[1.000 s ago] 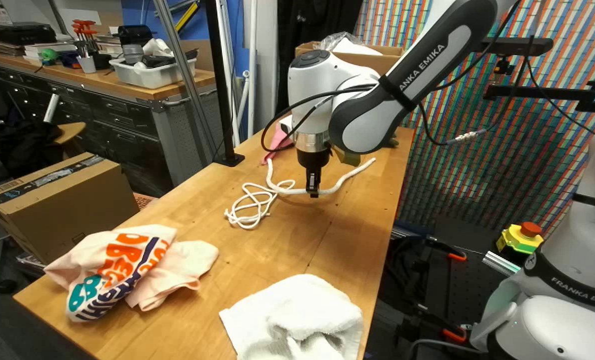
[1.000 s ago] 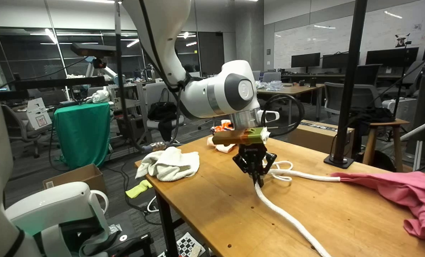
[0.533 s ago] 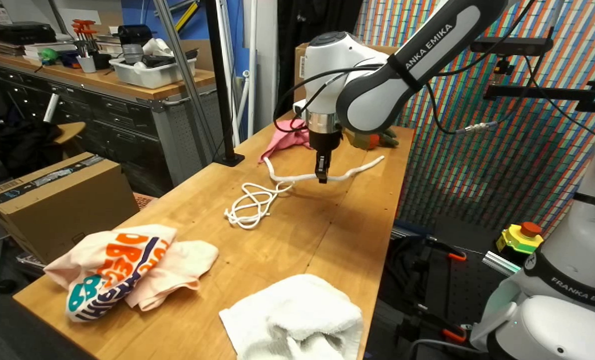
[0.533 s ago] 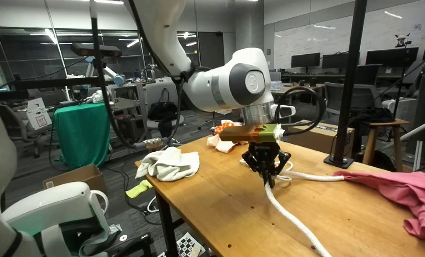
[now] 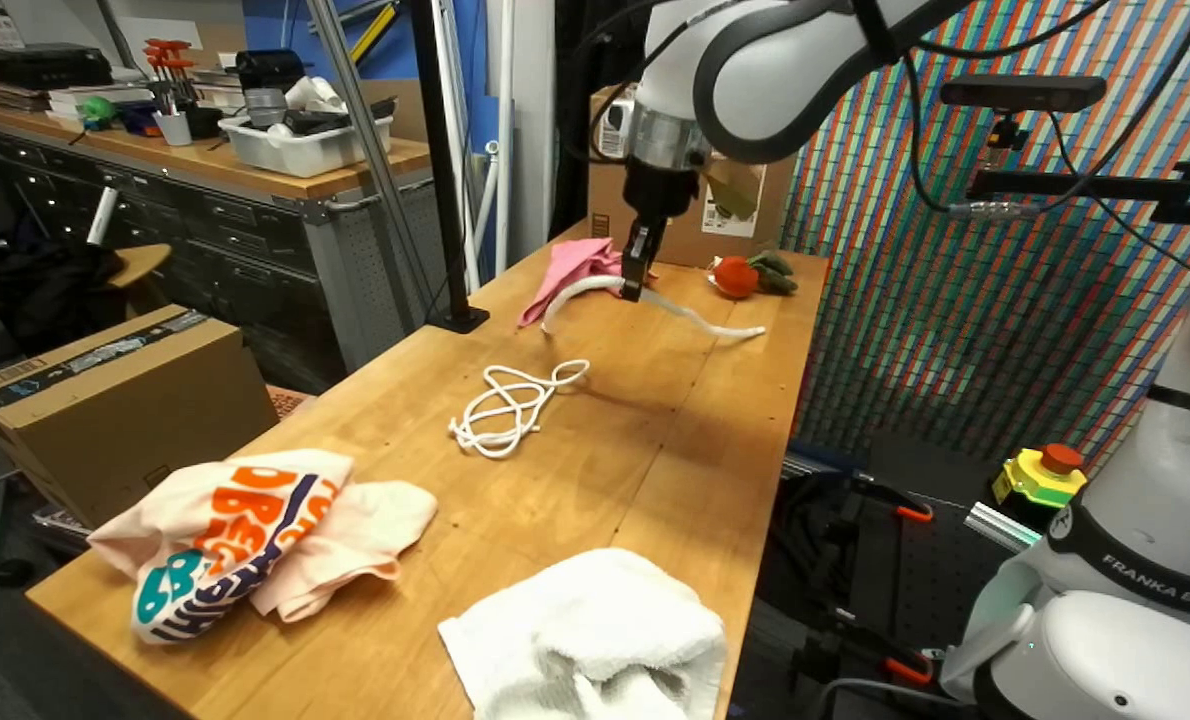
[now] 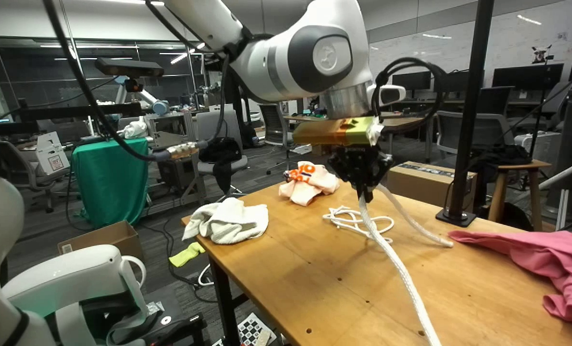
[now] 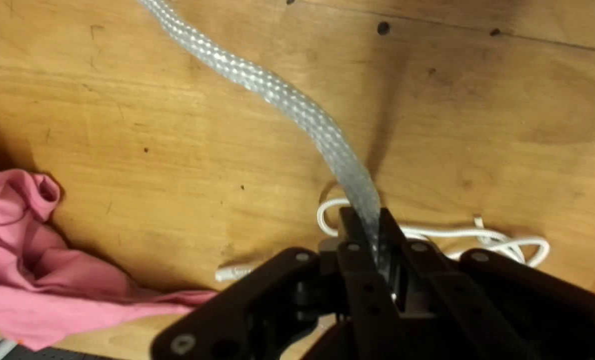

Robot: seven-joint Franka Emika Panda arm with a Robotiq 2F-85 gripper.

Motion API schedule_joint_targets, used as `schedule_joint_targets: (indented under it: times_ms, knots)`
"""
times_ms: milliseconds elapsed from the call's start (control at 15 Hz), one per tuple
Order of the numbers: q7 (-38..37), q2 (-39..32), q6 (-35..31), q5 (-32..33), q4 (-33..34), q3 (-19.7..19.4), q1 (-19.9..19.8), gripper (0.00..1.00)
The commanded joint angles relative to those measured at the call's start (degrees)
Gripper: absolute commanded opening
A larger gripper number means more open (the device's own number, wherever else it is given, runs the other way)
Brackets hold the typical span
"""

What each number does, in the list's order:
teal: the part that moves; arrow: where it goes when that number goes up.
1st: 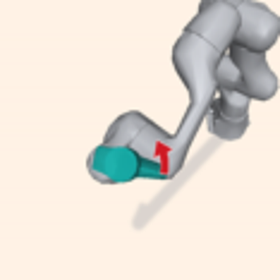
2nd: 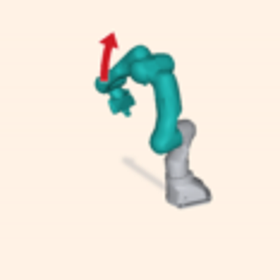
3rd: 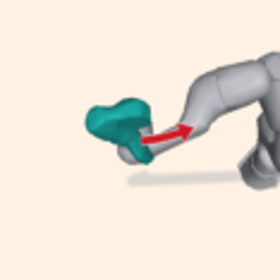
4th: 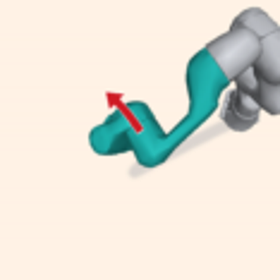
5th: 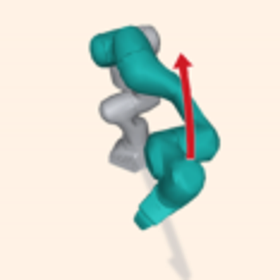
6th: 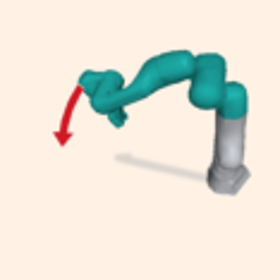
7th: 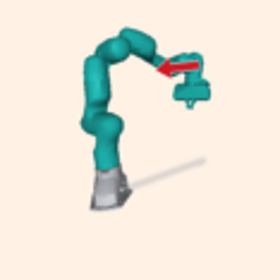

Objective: Pick up the objects and put them around the table.

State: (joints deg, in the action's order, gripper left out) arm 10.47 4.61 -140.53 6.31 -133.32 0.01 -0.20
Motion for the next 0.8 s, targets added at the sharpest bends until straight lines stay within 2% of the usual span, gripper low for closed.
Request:
schedule_joint_targets:
  times_ms: [0, 733]
  knots:
    - [2.7, 7.8, 1.9, -6.1, -0.7, -0.5, 1.0, 0.08]
    - [4.7, 18.1, 7.3, -21.1, 2.8, -2.4, 6.2, 0.07]
